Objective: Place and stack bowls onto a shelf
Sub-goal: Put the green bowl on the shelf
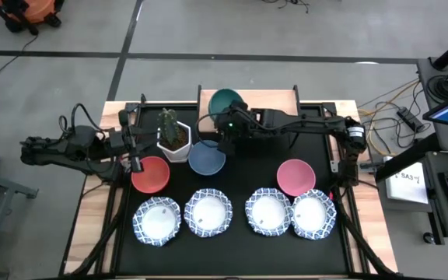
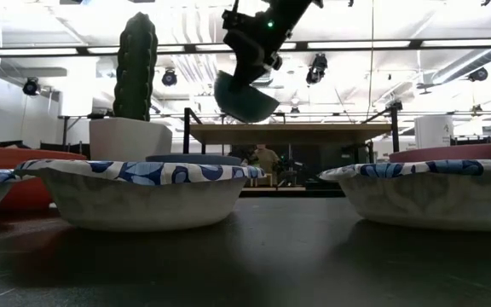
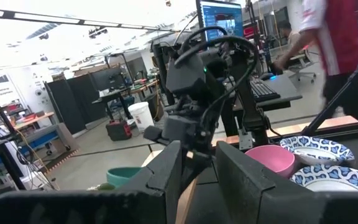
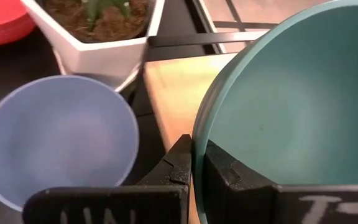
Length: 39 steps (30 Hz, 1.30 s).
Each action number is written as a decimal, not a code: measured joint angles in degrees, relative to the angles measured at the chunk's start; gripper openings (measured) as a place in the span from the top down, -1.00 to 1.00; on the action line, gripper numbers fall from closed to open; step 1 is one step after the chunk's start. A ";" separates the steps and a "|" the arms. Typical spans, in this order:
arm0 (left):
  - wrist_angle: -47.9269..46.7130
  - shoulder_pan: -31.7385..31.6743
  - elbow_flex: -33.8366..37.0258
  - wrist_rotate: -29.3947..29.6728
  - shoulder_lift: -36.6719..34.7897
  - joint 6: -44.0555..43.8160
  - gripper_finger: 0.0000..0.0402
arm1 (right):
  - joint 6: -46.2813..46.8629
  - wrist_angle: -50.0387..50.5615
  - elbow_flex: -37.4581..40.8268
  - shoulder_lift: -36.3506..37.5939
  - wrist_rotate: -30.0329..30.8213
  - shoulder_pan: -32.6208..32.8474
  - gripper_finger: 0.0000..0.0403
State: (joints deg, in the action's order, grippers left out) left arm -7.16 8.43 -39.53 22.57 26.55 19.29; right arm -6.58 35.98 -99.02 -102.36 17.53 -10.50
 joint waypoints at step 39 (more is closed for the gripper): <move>1.14 0.02 0.00 -0.02 0.00 1.03 0.58 | -3.29 -5.07 0.04 -2.04 0.58 -1.55 0.66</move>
State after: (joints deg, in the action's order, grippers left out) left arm -6.02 8.45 -39.53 22.55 26.55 20.32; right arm -9.87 30.91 -98.98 -104.40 18.11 -12.05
